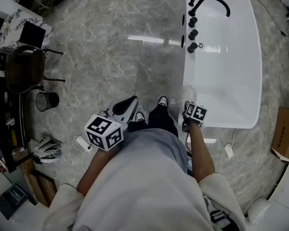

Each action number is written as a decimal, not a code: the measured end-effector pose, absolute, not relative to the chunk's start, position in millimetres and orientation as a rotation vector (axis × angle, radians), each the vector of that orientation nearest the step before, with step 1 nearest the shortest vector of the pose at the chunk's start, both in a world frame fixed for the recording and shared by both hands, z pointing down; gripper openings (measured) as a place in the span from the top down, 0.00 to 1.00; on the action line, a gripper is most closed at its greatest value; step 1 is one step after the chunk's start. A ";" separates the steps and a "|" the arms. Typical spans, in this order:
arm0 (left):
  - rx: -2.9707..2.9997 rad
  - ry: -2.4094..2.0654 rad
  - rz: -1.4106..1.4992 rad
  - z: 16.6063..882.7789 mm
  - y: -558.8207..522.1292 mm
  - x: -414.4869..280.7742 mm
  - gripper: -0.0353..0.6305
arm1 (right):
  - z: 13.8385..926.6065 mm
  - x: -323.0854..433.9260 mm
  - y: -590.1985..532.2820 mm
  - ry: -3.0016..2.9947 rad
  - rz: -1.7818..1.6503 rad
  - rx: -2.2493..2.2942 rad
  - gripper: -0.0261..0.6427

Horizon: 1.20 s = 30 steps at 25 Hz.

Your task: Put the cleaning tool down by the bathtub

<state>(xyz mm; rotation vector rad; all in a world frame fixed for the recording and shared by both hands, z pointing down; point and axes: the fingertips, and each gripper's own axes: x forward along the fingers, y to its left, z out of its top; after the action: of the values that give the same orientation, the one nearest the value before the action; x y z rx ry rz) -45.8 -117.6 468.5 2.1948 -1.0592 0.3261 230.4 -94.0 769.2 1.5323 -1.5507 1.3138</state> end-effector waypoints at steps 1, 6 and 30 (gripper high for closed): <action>2.197 -1.057 0.324 468.0 -116.1 -46.1 0.94 | 767.7 230.2 -92.6 -1.554 1.312 1.536 0.83; 2.213 -1.046 0.311 465.5 -110.3 -46.1 0.94 | 761.0 230.3 -86.9 -1.564 1.304 1.556 0.83; 2.259 -0.958 0.251 457.5 -77.4 -50.0 0.94 | 673.0 204.6 -69.1 -1.804 1.221 1.642 0.83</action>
<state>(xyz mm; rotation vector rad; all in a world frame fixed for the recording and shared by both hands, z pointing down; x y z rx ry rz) -50.0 -77.4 457.5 2.2586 -0.9580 0.2514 204.6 -69.1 673.0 1.6418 -1.8039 1.2206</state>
